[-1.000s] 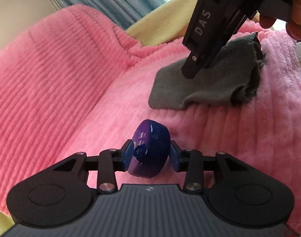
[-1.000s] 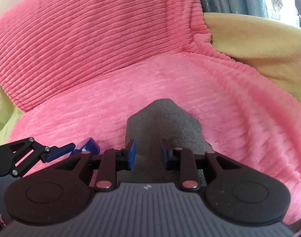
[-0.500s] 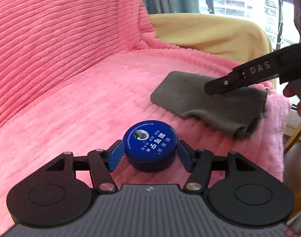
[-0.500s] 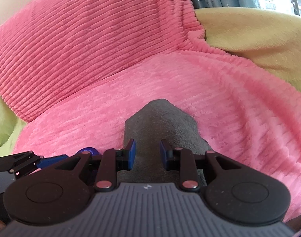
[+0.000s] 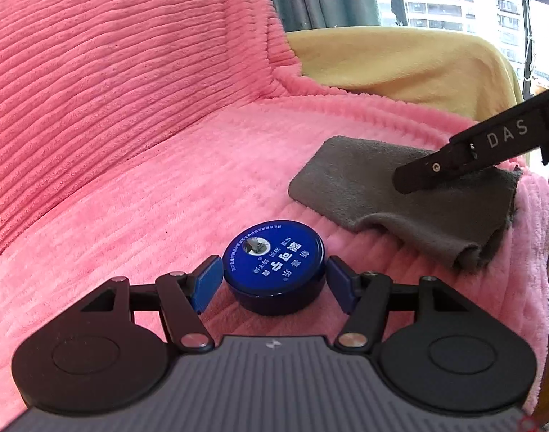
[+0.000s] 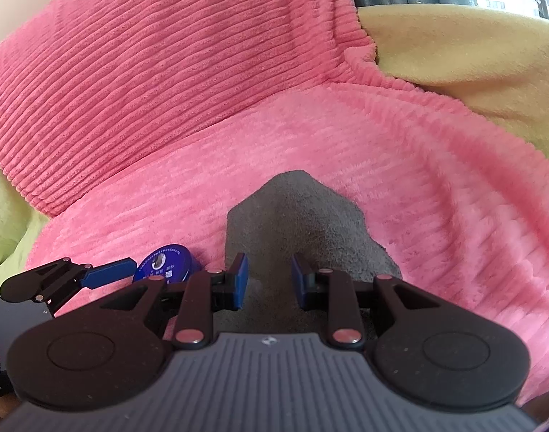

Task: Clean container
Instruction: 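Open the left tool to release the tin while the right tool releases the cloth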

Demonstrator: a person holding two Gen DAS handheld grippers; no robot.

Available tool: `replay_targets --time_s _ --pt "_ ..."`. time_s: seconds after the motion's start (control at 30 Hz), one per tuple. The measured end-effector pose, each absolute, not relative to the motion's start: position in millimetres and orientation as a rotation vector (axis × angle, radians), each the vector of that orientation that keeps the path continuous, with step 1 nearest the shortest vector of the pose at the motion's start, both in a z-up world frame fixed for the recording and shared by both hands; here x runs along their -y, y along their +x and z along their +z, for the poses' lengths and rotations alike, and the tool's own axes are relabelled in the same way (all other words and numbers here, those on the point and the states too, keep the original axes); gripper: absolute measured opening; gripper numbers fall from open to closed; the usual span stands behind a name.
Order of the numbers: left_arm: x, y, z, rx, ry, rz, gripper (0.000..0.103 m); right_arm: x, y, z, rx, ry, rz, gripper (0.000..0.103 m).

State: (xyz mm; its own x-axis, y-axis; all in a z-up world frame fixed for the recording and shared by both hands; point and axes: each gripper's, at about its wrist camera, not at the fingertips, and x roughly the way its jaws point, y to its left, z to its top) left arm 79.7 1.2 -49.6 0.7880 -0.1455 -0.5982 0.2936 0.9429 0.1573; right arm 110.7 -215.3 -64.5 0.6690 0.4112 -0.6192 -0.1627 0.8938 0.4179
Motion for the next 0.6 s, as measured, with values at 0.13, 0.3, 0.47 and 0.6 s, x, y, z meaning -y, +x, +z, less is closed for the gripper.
replay_targets --time_s 0.13,0.3,0.47,0.6 --pt "-2.4 79.3 -47.2 -0.630 0.226 -0.238 0.066 213.5 108.8 -60.9 -0.764 0.335 0.340 0.024" --pt "-1.3 80.8 -41.2 -0.697 0.207 -0.202 0.068 216.2 95.4 -53.3 -0.766 0.405 0.341 0.024" --pt "1.4 78.0 -37.5 -0.779 0.191 -0.153 0.070 219.3 81.5 -45.7 -0.769 0.480 0.340 0.024" --pt "7.2 63.7 -26.3 -0.773 0.193 -0.126 0.088 217.8 69.0 -41.7 -0.767 0.494 0.315 0.024"
